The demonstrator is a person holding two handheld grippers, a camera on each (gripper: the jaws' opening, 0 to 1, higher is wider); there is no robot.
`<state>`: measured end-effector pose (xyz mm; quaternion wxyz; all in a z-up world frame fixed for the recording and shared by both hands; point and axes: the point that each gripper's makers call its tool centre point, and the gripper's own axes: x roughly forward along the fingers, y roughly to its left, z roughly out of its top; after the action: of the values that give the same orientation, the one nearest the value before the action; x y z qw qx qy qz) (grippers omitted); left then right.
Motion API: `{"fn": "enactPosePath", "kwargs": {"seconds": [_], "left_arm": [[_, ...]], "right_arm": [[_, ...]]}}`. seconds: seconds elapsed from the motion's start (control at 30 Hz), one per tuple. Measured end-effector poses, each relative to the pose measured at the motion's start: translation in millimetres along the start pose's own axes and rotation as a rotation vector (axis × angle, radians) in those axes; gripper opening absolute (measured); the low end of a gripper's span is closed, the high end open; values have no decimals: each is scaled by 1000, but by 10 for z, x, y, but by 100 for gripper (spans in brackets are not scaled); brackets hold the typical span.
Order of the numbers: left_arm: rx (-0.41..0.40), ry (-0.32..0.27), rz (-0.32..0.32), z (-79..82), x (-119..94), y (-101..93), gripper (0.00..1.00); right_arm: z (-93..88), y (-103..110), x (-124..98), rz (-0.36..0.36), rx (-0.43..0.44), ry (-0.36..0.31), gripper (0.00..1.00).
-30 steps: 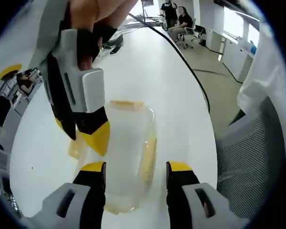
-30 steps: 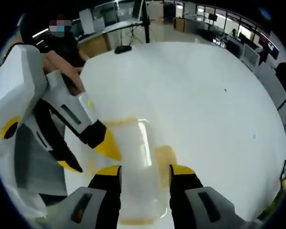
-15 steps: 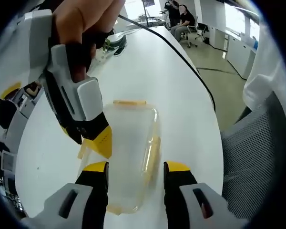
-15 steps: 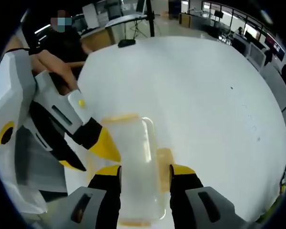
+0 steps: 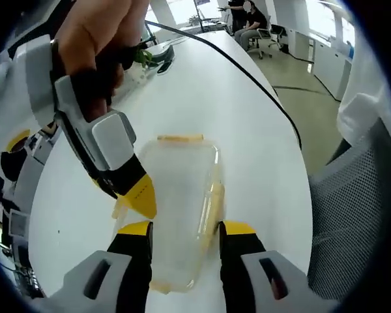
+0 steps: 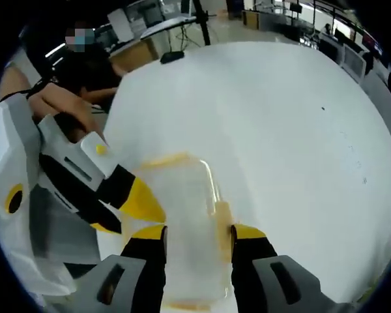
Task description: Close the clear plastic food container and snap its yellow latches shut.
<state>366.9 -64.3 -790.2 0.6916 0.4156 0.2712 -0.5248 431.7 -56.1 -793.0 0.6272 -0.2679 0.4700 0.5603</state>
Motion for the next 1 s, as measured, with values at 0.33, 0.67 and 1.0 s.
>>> {"fn": "enactPosePath", "kwargs": {"seconds": [0.33,0.67,1.0], "left_arm": [[25,18,16,-13,21,0,39],[3,48,76,-39,30,49,34],[3,51,60,-47,-28,76,35]], "right_arm": [[-2,6,35,66,-13,60,37],[-4,26,60,87,-33,102,32],[1,32,31,98,-45,94,33]]}}
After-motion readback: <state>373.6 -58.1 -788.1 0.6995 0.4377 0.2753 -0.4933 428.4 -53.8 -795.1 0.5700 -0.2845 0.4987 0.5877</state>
